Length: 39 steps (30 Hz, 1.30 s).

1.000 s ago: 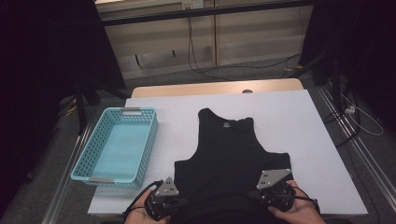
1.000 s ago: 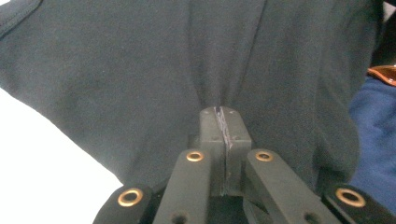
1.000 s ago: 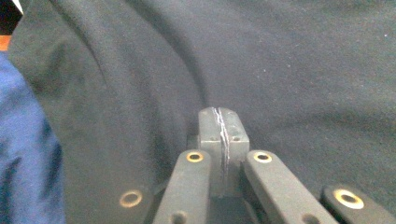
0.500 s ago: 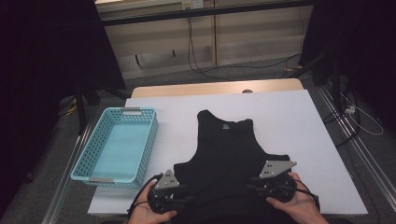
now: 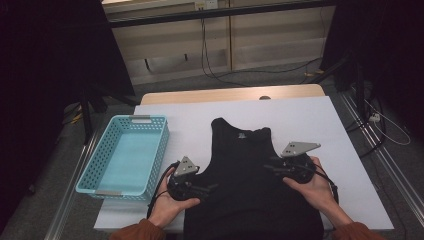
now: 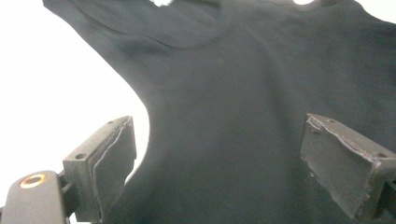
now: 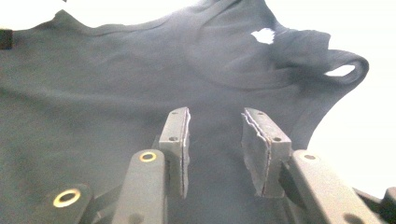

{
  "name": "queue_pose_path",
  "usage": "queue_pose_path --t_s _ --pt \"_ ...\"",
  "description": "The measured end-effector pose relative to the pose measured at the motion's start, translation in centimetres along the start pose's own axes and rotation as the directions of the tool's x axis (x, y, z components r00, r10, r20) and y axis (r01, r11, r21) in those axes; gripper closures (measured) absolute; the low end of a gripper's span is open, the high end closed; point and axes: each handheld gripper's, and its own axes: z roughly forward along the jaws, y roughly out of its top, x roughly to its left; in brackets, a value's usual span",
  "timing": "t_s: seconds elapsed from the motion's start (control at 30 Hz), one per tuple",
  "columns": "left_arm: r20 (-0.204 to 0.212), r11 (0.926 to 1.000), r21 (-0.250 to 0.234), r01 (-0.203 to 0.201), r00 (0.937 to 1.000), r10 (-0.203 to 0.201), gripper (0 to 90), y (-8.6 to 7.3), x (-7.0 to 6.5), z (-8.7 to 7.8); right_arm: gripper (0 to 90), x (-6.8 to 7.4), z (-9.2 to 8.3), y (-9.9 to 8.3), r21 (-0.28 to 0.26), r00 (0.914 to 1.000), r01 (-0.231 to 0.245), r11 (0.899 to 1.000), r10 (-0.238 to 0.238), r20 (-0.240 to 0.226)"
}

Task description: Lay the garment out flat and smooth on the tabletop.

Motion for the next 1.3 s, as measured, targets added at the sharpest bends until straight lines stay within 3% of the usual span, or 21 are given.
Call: queue_pose_path --t_s 0.07,0.17,0.3,0.43,0.57,0.63,0.73,0.83,0.9,1.0,1.3 --pt "-0.012 0.9998 -0.018 -0.007 0.9999 0.006 8.2 0.5 0.2 0.4 62.6 -0.7 0.4 0.4 -0.012 0.9998 -0.011 1.000 0.011 0.014" --pt "-0.006 0.9975 -0.070 0.012 0.9999 -0.012 12.2 1.7 0.1 0.0 62.2 -1.6 0.9 0.9 -0.019 0.9994 -0.015 1.000 0.016 0.029" --pt "-0.012 0.9921 -0.126 0.000 0.9999 -0.002 6.7 2.7 0.3 0.4 62.8 -2.6 1.9 1.5 -0.010 0.9992 0.000 1.000 0.001 0.039" --pt "-0.036 0.9937 -0.104 -0.041 0.9987 0.037 6.2 2.7 1.0 1.6 61.8 -3.8 2.7 2.5 -0.024 0.9981 -0.016 1.000 0.018 0.059" --pt "-0.026 0.9950 -0.100 -0.010 0.9996 0.007 6.7 2.8 2.2 3.0 60.0 -5.1 3.7 3.2 -0.026 0.9960 -0.029 0.999 0.031 0.084" --pt "-0.038 0.9957 -0.090 0.020 0.9990 -0.023 6.7 2.9 2.7 3.6 59.4 -5.7 4.2 3.3 -0.018 0.9965 -0.039 0.999 0.041 0.073" --pt "-0.062 0.9967 -0.080 0.009 0.9980 -0.014 6.4 3.0 3.2 4.1 59.3 -6.3 4.8 3.4 -0.007 0.9954 -0.049 0.999 0.050 0.082" --pt "-0.061 0.9960 -0.088 0.011 0.9980 -0.016 6.6 3.2 3.4 4.6 59.2 -6.6 5.1 3.7 -0.001 0.9954 -0.044 0.999 0.044 0.085" --pt "-0.051 0.9950 -0.094 0.032 0.9980 -0.037 6.7 3.3 3.8 4.9 58.8 -6.9 5.4 3.9 0.001 0.9949 -0.044 0.999 0.044 0.090" --pt "-0.068 0.9966 -0.081 0.016 0.9974 -0.022 8.2 3.4 4.0 5.3 57.8 -7.3 6.0 4.2 0.008 0.9946 -0.045 0.999 0.044 0.094" --pt "-0.059 0.9973 -0.070 0.022 0.9979 -0.026 8.2 3.3 4.2 6.1 56.9 -8.0 7.7 4.7 0.028 0.9930 -0.056 0.998 0.052 0.106"
